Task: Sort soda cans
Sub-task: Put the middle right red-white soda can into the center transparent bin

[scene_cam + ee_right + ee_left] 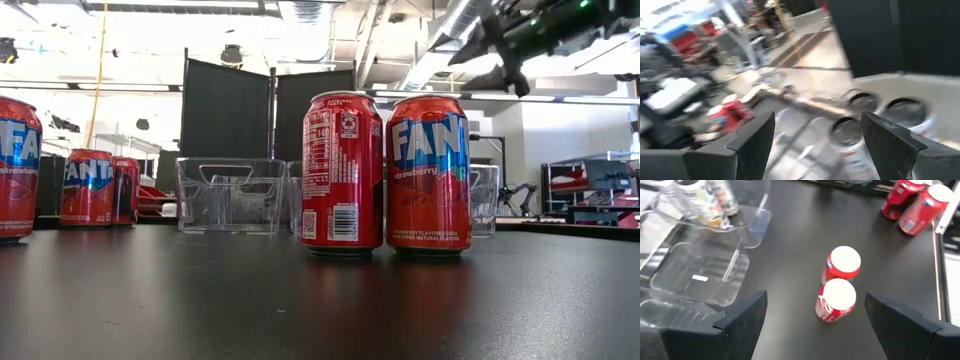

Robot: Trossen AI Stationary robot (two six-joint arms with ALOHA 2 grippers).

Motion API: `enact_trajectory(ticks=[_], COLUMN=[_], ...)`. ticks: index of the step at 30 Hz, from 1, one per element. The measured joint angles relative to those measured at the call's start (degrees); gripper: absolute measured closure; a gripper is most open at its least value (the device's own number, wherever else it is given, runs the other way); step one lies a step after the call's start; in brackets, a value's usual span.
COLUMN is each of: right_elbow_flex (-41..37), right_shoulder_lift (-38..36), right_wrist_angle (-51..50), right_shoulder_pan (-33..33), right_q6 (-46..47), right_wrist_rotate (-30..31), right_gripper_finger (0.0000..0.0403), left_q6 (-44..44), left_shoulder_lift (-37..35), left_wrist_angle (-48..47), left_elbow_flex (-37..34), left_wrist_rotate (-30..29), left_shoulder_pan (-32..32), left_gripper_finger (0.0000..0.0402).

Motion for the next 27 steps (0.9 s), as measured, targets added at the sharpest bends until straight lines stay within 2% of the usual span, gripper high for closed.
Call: enact_trajectory(ticks=[4,8,13,16,24,27], right_elbow_flex=[-0.01,-0.03,-0.03,-0.03,-0.03,-0.03], right_shoulder_lift=[-2.05,-2.45,-2.46,-2.46,-2.44,-2.46], right_wrist_angle=[-0.56,-1.21,-1.22,-1.57,-4.89,-6.18], right_shoulder_pan=[6.32,12.15,16.97,19.08,23.87,25.64], right_q6=[3.8,7.46,11.0,12.05,13.71,13.73], right_wrist_rotate=[-1.9,-0.74,-0.47,0.61,3.12,5.25], right_gripper_finger=[0.0092,0.0092,0.0092,0.0092,0.0092,0.0092], left_q6=[0.19,3.89,8.28,10.41,13.08,15.06], left_shoulder_lift=[3.14,8.06,14.98,16.05,15.93,16.52], left_wrist_angle=[0.2,3.35,6.89,10.83,9.77,10.3], left_elbow_flex=[0.06,0.02,-0.03,-0.11,0.0,0.04], left_wrist_rotate=[3.03,5.68,13.1,18.1,18.53,20.2], left_shoulder_pan=[0.68,0.74,1.0,2.46,5.63,6.02], left_gripper_finger=[0.0072,0.0072,0.0072,0.0072,0.007,0.0058])
